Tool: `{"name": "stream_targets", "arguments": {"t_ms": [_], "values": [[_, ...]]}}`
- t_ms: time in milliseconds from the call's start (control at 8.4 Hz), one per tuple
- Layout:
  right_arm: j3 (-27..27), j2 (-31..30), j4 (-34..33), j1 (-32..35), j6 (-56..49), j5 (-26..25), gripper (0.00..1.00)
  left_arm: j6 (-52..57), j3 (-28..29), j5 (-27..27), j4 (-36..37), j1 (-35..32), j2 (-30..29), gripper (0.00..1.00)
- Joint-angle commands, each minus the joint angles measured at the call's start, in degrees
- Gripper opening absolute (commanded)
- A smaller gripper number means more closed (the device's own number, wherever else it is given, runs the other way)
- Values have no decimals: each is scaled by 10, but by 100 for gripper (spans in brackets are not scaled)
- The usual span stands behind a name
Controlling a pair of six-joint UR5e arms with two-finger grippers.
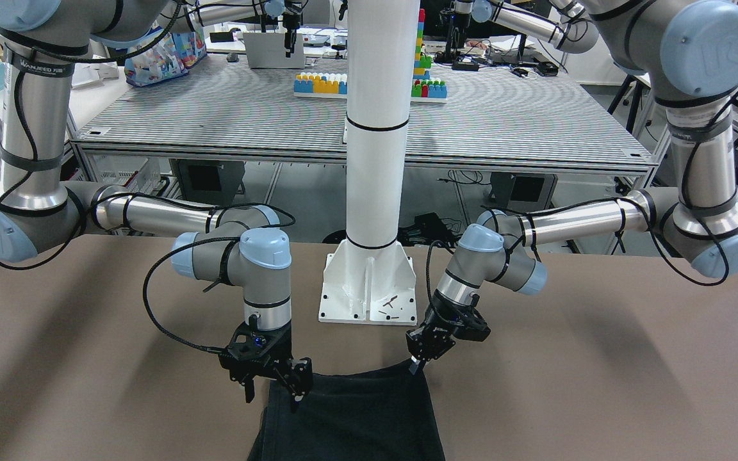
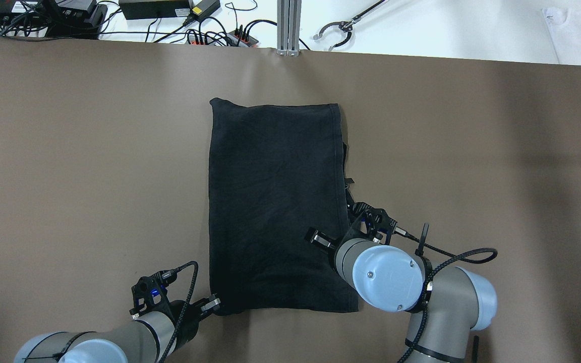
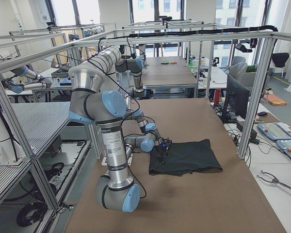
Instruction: Fold clothes
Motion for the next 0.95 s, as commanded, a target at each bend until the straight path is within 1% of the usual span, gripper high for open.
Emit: {"name": "stream_targets", "arguments": {"t_ms": [0, 595, 833], "values": [[-73, -4, 117, -20, 98, -43, 92, 0, 1, 0, 0, 0, 0, 0], [-73, -11, 118, -25, 94, -38, 92, 0, 7, 0, 0, 1, -5, 0], [-71, -28, 116, -25, 94, -37, 93, 1, 14, 0, 0, 1, -8, 0]]}}
